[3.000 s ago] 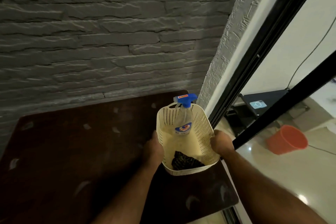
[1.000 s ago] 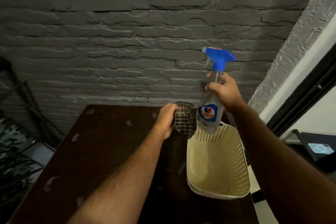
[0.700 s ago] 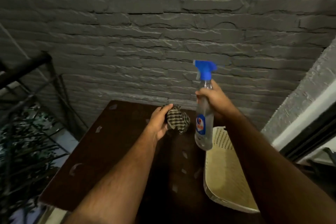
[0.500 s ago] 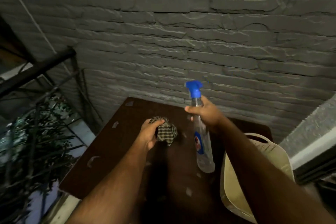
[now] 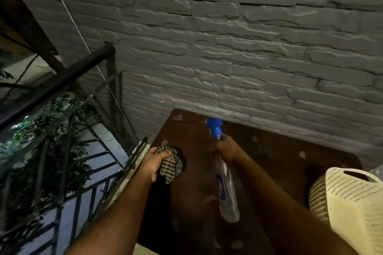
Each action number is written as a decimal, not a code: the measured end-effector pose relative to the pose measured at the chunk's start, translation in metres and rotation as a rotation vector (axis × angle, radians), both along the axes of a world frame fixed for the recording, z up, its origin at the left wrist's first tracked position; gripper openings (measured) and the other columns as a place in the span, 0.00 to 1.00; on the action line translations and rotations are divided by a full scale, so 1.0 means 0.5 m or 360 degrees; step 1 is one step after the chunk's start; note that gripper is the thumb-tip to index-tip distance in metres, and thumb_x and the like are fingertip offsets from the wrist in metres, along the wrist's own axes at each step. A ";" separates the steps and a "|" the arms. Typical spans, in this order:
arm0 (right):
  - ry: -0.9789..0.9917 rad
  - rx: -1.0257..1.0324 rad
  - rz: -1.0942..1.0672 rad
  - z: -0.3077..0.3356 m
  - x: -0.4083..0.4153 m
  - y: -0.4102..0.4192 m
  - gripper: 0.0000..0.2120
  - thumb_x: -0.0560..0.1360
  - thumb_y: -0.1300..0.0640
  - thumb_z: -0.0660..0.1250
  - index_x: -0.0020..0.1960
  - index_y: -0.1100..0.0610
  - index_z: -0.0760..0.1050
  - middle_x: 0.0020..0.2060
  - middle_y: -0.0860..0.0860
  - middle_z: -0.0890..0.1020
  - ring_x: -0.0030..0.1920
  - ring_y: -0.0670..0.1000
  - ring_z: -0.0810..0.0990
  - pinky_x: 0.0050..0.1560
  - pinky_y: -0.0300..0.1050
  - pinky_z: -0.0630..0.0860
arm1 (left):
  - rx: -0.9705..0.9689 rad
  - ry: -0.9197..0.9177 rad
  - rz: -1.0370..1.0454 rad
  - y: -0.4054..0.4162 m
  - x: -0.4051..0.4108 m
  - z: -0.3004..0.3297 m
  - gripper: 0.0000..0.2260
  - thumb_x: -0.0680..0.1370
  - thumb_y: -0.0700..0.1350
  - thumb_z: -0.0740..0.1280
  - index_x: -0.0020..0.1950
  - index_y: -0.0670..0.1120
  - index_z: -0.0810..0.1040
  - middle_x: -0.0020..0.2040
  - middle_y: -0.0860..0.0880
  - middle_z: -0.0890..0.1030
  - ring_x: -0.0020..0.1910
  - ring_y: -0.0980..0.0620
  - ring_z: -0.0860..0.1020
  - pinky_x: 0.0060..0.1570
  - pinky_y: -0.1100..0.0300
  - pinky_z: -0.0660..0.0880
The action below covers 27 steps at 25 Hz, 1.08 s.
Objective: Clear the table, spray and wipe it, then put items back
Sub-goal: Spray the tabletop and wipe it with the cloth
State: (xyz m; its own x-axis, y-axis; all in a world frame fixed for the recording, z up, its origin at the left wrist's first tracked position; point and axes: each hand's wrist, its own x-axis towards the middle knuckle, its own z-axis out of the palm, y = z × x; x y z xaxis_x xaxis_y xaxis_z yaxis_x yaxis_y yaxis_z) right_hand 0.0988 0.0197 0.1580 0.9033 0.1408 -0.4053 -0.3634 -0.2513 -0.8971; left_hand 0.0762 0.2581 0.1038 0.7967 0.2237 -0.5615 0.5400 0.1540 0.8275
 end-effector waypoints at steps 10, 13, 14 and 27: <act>-0.0159 -0.0169 -0.0478 -0.012 0.028 0.089 0.14 0.68 0.65 0.72 0.49 0.54 0.73 0.40 0.55 0.80 0.37 0.54 0.80 0.41 0.51 0.81 | -0.0034 0.0014 0.0061 0.146 0.039 -0.030 0.09 0.74 0.37 0.71 0.52 0.44 0.76 0.48 0.41 0.82 0.46 0.44 0.82 0.43 0.55 0.78; -0.0089 -0.0187 -0.0526 -0.010 0.012 0.066 0.15 0.68 0.65 0.72 0.51 0.54 0.73 0.42 0.57 0.80 0.40 0.56 0.80 0.48 0.57 0.81 | -0.0048 -0.0015 0.0144 0.147 0.021 -0.034 0.11 0.73 0.37 0.72 0.53 0.44 0.77 0.49 0.41 0.82 0.46 0.44 0.81 0.45 0.54 0.78; -0.0054 -0.0227 -0.0451 -0.009 0.003 0.063 0.16 0.68 0.65 0.72 0.52 0.56 0.73 0.43 0.57 0.81 0.40 0.56 0.81 0.49 0.57 0.81 | -0.0037 -0.0025 0.0177 0.143 0.010 -0.029 0.10 0.73 0.37 0.72 0.51 0.44 0.76 0.48 0.42 0.82 0.46 0.45 0.81 0.44 0.55 0.78; -0.0025 -0.0113 0.0077 -0.030 -0.159 0.042 0.18 0.65 0.59 0.76 0.51 0.53 0.74 0.42 0.53 0.82 0.39 0.51 0.82 0.43 0.50 0.82 | 0.0204 -0.0068 0.0486 0.076 -0.201 -0.037 0.13 0.73 0.38 0.72 0.56 0.39 0.76 0.49 0.39 0.82 0.41 0.44 0.80 0.36 0.56 0.76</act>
